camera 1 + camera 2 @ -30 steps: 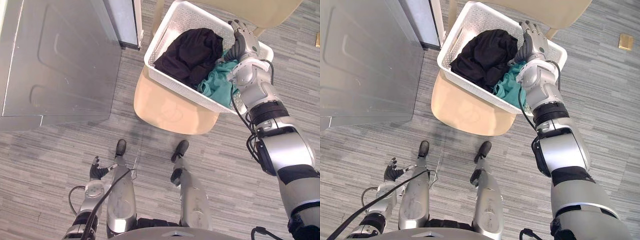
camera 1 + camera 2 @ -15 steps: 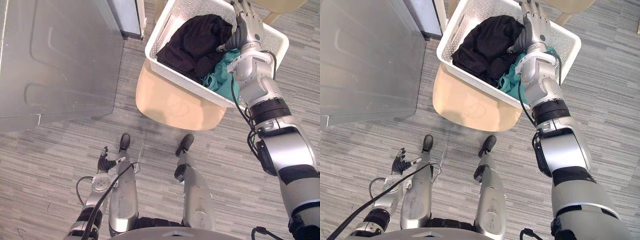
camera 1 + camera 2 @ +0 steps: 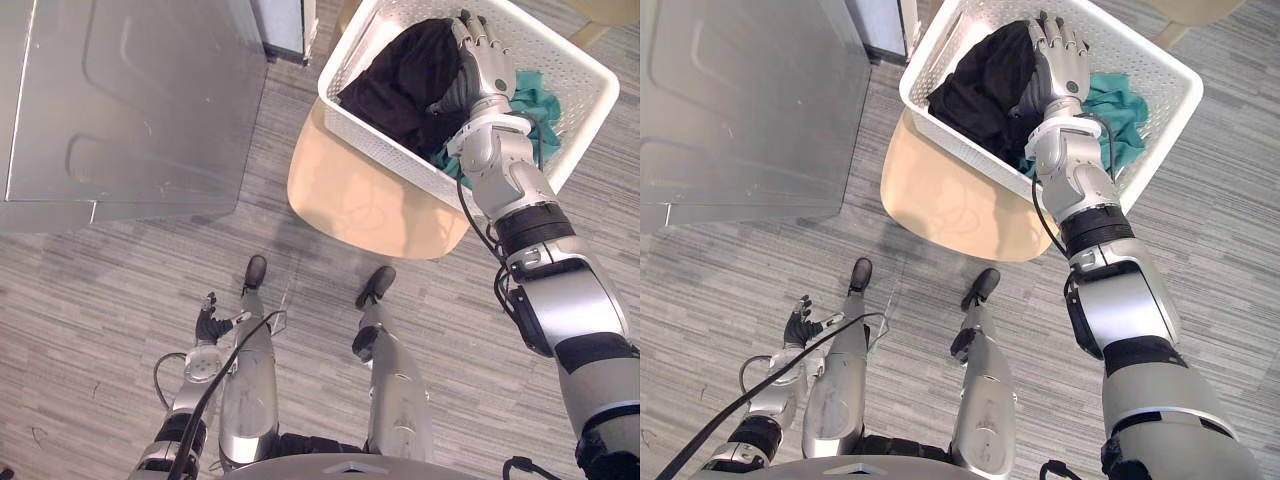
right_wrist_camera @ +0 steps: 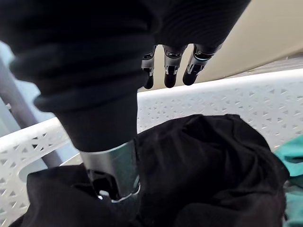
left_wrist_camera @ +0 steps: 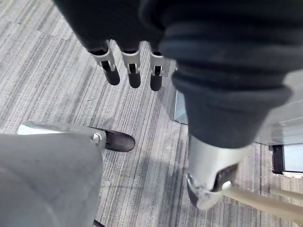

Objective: Pick up the laundry basket with both hands and put the clothes into the washing machine.

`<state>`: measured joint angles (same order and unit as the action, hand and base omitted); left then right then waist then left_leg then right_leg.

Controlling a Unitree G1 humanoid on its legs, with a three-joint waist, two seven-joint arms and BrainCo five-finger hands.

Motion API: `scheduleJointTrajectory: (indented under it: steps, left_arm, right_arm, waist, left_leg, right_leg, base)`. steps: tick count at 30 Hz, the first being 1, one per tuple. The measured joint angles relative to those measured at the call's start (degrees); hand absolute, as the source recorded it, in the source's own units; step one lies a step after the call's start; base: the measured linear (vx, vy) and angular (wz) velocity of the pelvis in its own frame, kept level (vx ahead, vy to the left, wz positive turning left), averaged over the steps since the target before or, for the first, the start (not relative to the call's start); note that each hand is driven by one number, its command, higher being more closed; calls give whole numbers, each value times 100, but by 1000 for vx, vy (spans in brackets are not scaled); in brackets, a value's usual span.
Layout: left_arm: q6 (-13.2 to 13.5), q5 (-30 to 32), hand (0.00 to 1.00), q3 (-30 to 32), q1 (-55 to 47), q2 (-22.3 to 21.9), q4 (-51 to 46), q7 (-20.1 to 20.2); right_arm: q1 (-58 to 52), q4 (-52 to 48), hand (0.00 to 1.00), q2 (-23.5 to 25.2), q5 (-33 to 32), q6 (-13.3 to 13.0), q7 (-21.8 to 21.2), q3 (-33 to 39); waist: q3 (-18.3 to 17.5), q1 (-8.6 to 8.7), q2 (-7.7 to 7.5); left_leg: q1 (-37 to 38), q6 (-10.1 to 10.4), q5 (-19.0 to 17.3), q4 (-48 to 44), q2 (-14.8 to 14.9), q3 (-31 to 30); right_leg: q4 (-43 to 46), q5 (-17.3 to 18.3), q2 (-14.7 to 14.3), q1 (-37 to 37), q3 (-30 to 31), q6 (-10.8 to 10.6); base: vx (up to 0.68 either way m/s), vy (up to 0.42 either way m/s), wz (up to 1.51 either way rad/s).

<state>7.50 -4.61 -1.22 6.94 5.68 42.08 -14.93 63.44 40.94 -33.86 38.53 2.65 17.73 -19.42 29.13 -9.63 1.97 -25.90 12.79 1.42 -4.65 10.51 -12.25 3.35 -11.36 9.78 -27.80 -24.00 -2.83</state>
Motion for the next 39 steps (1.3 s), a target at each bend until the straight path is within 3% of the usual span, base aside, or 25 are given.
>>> scheduleJointTrajectory:
  steps: [6,13,20,28,29,39]
  left_arm:
    - [-5,-30,0,-12,55,-1,27,-100]
    - [8,-31,0,-197,192,0,8,-94]
    - [22,-35,0,-268,278,12,-44,-93]
    - [59,-48,0,-214,304,75,-51,-28]
    - [59,-75,0,-215,305,87,-54,0]
    - [69,-258,0,-117,317,109,-342,38]
  right_arm:
    - [-19,109,0,1,96,-15,-21,-377]
    - [234,557,0,-296,709,-45,-243,-808]
    - [258,1243,0,-377,572,-45,-247,-926]
    - [311,1427,0,-690,-18,-298,-671,-1227]
    - [303,1427,100,-711,-39,-298,-687,-1245]
    - [36,1398,100,-759,-461,-304,-745,-1074]
  waist:
    - [-2,-65,4]
    - [-121,-174,157]
    - [-169,-343,196]
    - [-225,-433,195]
    - [-226,-433,194]
    - [-435,-513,135]
  left_leg:
    - [-45,6,61,24,-2,-38]
    - [-245,34,301,332,24,-236]
    - [-467,61,392,389,31,-426]
    - [-714,90,534,485,42,-629]
    - [-726,90,539,499,44,-643]
    - [-933,88,640,590,46,-688]
  right_leg:
    - [-1,-17,3,-28,-33,9]
    - [-6,-33,11,-208,-217,25]
    - [-37,-34,9,-302,-415,26]
    - [-40,-36,8,-441,-612,30]
    - [-41,-35,9,-442,-633,29]
    - [-25,-38,19,-646,-671,31]
  base:
    - [-4,8,2]
    - [-21,7,11]
    - [-7,6,11]
    - [-12,2,9]
    - [-18,5,15]
    - [-4,3,2]
